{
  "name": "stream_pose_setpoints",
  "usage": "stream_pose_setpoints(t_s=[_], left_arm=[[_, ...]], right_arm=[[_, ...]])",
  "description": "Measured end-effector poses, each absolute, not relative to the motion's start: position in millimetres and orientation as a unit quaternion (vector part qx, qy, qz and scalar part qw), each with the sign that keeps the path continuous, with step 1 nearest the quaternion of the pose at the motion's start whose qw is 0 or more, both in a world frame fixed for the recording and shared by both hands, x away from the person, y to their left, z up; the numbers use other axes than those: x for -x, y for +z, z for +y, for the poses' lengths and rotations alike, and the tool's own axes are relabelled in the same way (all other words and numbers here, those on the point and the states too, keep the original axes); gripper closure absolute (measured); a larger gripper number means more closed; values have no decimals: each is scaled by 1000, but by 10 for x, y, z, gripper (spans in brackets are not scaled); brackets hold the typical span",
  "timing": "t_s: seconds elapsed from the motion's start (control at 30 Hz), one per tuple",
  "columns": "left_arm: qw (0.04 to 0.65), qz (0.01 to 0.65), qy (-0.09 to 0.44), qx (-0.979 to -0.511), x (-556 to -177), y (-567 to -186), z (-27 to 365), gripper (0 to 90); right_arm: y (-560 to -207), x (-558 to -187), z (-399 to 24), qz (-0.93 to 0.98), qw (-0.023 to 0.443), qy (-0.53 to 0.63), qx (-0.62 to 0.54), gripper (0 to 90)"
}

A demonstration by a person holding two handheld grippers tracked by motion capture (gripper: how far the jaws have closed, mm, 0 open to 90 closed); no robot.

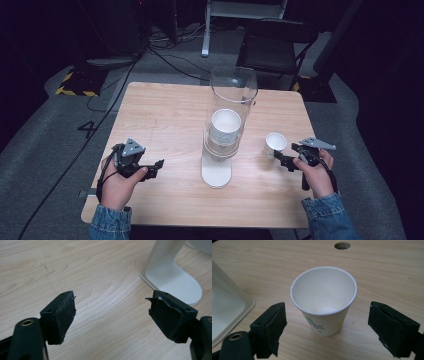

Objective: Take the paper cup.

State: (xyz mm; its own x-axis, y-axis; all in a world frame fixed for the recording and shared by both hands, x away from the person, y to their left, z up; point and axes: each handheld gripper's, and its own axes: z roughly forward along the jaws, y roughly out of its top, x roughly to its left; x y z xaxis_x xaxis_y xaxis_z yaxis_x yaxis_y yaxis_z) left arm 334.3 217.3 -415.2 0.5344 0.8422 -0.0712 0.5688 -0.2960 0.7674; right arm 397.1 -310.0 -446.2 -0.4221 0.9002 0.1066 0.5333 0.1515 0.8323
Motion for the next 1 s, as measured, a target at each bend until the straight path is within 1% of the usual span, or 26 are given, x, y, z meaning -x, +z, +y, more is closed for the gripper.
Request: stream_pose_setpoints(t_s=[0.23, 0.4, 0.47, 0.6, 0.73, 0.87, 1.0], left_arm=[[385, 436, 171, -795, -3327, -4160, 2240, 163], [390, 434, 172, -793, -3319, -4132, 2290, 160], [393, 435, 173, -791, -3323, -4134, 2311, 160], [394, 437, 176, -789, -3318, -4118, 2418, 160], [399, 435, 176, -788, -3307, -4103, 2522, 161], [402, 430, 175, -789, -3294, -4101, 2590, 162], [402, 435, 174, -787, -3295, -4106, 2600, 162]], right_arm=[[-4193, -3804, -3266, 734, 217, 445, -465, 158], [-4021, -3705, -3434, 736, 215, 453, -455, 157], [-3972, -3689, -3497, 731, 221, 460, -453, 157], [-3917, -3665, -3609, 732, 216, 464, -451, 157], [-3883, -3649, -3734, 728, 228, 459, -456, 157], [-3855, -3641, -3846, 729, 231, 459, -451, 158], [-3880, -3655, -3913, 726, 235, 454, -459, 159]])
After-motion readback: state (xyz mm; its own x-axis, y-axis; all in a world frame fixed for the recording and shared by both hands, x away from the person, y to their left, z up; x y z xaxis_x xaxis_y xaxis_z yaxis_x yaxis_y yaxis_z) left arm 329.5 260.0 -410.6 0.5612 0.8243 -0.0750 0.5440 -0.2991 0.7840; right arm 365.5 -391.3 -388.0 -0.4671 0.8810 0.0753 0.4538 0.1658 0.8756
